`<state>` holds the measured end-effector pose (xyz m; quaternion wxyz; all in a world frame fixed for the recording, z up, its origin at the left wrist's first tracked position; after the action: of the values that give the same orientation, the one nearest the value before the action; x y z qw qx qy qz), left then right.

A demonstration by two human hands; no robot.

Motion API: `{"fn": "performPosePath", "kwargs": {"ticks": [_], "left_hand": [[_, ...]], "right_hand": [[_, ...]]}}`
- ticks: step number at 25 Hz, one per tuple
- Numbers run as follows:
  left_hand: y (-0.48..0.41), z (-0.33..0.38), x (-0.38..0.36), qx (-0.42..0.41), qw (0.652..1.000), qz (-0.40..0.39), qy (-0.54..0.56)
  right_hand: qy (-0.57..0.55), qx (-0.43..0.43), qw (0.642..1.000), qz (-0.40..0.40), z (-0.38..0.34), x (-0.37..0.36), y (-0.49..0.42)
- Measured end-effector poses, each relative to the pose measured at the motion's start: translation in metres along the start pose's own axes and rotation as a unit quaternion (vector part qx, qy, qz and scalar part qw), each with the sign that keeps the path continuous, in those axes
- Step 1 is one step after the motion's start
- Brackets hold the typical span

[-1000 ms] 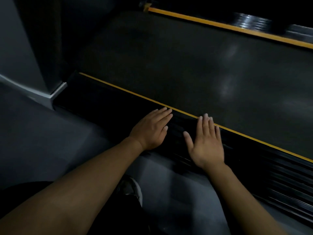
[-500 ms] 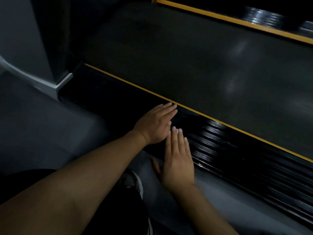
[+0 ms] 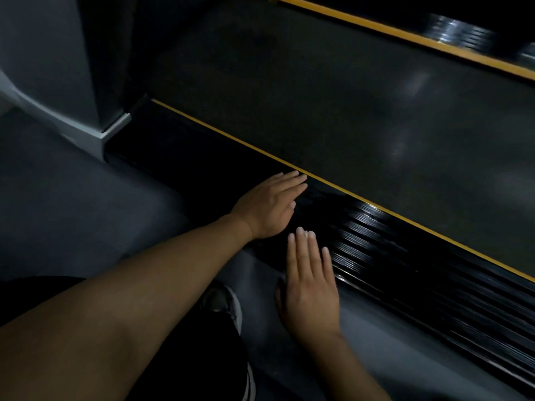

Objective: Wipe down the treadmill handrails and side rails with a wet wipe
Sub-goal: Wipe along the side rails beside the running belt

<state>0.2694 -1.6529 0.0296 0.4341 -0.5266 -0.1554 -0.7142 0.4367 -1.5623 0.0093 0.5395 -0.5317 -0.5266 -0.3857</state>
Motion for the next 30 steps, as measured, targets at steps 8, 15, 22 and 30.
{"fn": "performPosePath", "kwargs": {"ticks": [8,15,22,30], "left_hand": [[0.006,-0.043,0.025,0.030,0.999,-0.001,-0.042],[0.008,-0.047,0.022,0.035,0.998,0.035,-0.031],[0.008,-0.045,0.022,0.016,0.998,0.053,-0.035],[0.008,-0.043,0.024,0.016,0.998,0.055,-0.033]], "right_hand": [[0.042,0.131,0.990,-0.020,-0.021,-0.011,-0.021],[-0.003,-0.011,0.999,-0.031,-0.002,0.000,-0.046],[0.039,-0.025,0.998,-0.032,0.040,0.004,-0.079],[0.032,-0.021,0.998,-0.044,0.050,0.007,-0.090]]}}
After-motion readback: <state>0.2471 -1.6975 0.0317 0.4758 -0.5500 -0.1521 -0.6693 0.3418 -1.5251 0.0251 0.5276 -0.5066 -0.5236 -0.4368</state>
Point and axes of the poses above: each hand's wrist, its own y-axis away from the middle knuckle, its own x-axis out of the back of the hand, z = x × y, the point moved 5 cm from there along -y, towards the middle knuckle, and after that the axes turned 8 degrees about z, right-handed, at the moved point
